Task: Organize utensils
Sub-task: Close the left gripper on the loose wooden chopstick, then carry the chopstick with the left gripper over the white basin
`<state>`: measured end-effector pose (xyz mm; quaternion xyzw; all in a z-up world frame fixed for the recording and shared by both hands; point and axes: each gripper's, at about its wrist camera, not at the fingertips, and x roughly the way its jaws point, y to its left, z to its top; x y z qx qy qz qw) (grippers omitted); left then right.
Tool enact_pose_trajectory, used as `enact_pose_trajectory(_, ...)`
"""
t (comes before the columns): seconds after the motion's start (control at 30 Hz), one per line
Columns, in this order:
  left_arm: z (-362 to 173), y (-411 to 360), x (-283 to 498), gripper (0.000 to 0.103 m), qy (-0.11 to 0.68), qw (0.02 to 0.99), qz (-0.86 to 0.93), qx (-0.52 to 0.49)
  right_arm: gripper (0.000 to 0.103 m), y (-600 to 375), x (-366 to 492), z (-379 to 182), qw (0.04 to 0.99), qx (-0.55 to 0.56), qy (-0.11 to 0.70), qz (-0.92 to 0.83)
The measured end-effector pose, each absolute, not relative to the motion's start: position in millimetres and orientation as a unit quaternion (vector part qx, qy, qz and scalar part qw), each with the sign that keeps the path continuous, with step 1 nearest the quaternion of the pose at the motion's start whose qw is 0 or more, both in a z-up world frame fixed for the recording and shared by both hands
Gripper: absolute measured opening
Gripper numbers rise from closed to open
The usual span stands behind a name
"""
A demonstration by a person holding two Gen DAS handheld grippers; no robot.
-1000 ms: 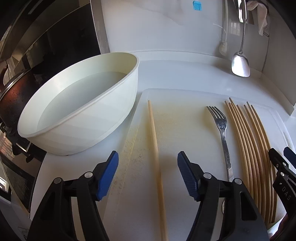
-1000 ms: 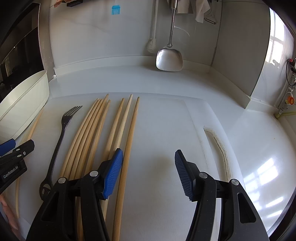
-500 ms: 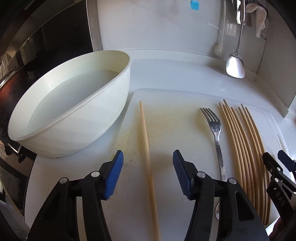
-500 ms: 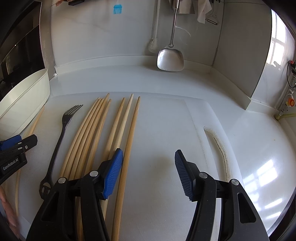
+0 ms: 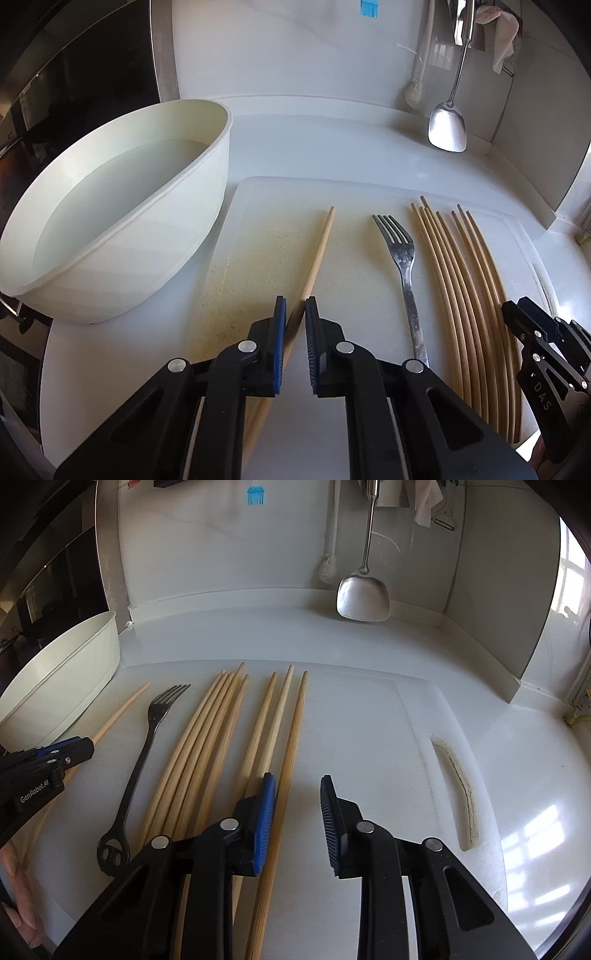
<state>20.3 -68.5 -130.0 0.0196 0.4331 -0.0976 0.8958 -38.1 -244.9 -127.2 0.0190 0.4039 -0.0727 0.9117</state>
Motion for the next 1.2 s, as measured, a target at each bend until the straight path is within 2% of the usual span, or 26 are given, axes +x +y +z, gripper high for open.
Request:
enact_pose_trajectory(0.03, -130, -67, 21, 0.010, 0.436, 0.894, -0.100, 0.018, 0.012, -242, -38, -127, 0.912, 0.015, 0.404, -0.068)
enact_pose_trajectory(0.07, -130, -66, 22, 0.009, 0.437, 0.893, -0.102, 0.016, 0.008, -239, -38, -127, 0.912, 0.010, 0.403, -0.067)
enact_pose_trajectory(0.4, -130, -47, 23, 0.007, 0.454, 0.879, -0.136, -0.040, 0.006, -242, -43, -125, 0.914, 0.043, 0.398, -0.067)
enact_pose_trajectory(1.2, -93, -37, -3, 0.007, 0.414, 0.896, -0.150, -0.065, 0.006, -251, -69, -103, 0.938, 0.071, 0.337, -0.048)
